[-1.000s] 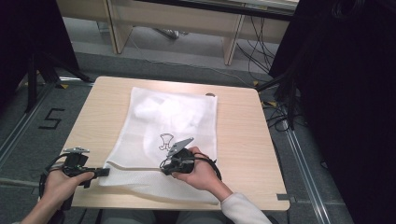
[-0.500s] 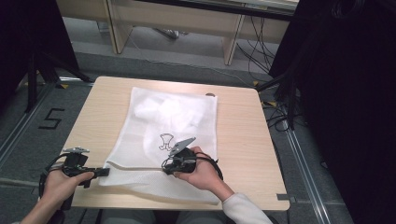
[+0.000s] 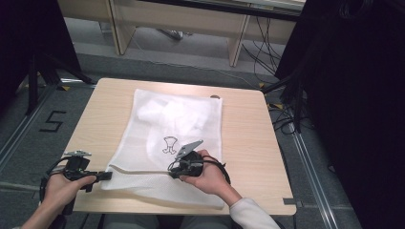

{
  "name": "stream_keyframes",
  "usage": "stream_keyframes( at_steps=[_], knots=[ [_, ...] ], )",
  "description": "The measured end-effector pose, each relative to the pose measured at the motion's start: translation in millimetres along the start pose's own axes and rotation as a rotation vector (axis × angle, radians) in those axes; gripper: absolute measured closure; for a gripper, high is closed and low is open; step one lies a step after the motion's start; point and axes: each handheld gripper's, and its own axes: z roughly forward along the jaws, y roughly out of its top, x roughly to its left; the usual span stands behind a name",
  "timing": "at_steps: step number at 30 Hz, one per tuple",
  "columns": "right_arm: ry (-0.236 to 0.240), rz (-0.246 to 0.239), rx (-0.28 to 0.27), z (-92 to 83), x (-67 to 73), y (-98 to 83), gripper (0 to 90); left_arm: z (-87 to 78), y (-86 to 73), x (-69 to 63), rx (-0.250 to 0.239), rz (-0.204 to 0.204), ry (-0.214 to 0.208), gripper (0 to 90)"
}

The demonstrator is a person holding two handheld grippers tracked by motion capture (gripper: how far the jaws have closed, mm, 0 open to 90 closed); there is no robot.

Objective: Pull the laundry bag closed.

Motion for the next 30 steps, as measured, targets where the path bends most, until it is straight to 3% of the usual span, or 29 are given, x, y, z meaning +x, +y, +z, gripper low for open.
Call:
stream_keyframes(
  at_steps=[3, 4, 5, 7, 9, 13, 25, 28, 30],
  knots=[
    [0.0, -0.007, 0.003, -0.4, -0.7, -0.5, 82.6, 0.1, -0.1, 0.2, -0.002, -0.001, 0.001, 85.9],
    [0.004, -0.002, 0.009, -1.2, -0.8, -0.6, 82.6, -1.1, -0.1, 1.7, 0.014, 0.024, 0.009, 85.9],
    [-0.002, -0.001, 0.005, -2.1, -0.9, -0.9, 82.6, 0.5, -0.3, -0.2, -0.007, -0.003, 0.004, 85.9],
    [-0.004, -0.007, 0.004, -2.5, -1.4, -1.5, 82.6, -0.4, 0.2, 0.6, 0.009, 0.004, -0.002, 85.9],
    [-0.005, 0.018, 0.01, -4.0, -0.4, -2.6, 82.6, -1.6, 0.4, 2.3, 0.026, 0.024, 0.0, 85.9],
    [-0.003, 0.022, 0.01, -5.8, -1.7, -3.8, 82.6, 0.6, -0.3, -0.2, -0.007, -0.003, 0.005, 85.9],
    [0.0, 0.011, -0.002, -8.9, -3.3, -6.3, 82.6, 0.2, 0.2, 0.4, 0.004, 0.001, -0.001, 85.9],
    [-0.003, 0.036, 0.009, -10.2, -2.4, -7.3, 82.6, 0.2, 0.2, 0.2, 0.005, 0.002, 0.002, 86.0],
    [0.003, 0.013, -0.005, -9.6, -4.5, -8.9, 82.6, 0.3, 0.2, 0.2, 0.007, 0.001, 0.0, 86.0]
  ],
)
